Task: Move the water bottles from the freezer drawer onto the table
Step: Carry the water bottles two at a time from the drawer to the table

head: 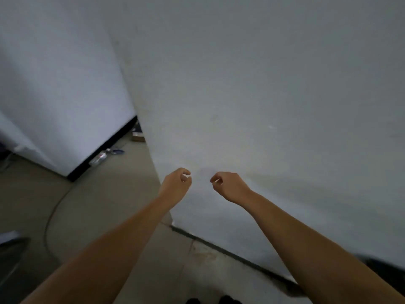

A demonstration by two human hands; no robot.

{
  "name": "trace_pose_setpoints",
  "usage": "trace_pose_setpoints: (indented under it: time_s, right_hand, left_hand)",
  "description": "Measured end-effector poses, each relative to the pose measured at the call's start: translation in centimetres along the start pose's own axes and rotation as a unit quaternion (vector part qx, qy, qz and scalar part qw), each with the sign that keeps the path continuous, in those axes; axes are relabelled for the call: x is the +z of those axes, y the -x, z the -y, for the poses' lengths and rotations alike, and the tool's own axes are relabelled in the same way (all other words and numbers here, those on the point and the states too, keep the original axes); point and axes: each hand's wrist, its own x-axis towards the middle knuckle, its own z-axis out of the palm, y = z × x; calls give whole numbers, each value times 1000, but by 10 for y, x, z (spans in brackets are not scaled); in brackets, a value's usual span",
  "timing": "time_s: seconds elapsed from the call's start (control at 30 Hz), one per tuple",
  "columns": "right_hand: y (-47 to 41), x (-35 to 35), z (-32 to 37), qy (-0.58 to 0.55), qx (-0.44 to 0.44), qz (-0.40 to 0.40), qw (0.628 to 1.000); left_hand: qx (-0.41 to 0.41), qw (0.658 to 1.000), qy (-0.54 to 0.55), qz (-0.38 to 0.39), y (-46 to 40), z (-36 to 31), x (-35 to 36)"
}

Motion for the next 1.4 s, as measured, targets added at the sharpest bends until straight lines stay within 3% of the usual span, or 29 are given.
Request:
trace_pose_setpoints:
  time_s: [0.17,0.27,0.57,0.77,1.03,1.27,1.4]
  right_hand:
    - [-28,38,64,46,-127,97,986]
    - [-29,68,103,74,-202,150,965]
    - [58,193,201,147,-417,329,835]
    - [146,267,251,175,-491,398,755]
    - [277,358,321,211,-567,437,665]
    - [414,434,357,207,-595,501,593]
    - [466,469,371,247,-637,521,512]
  left_hand:
    - [-103,987,28,-118,39,50,-44]
    - [-176,963,53,-199,82,79,-63]
    - [-371,837,97,-390,263,158,-76]
    - [-444,757,110,-466,372,192,-84]
    - [-486,694,97,-522,517,247,-113]
    - [-539,583,108,-598,647,279,-112]
    - [-573,531,139,-609,694,292,-100]
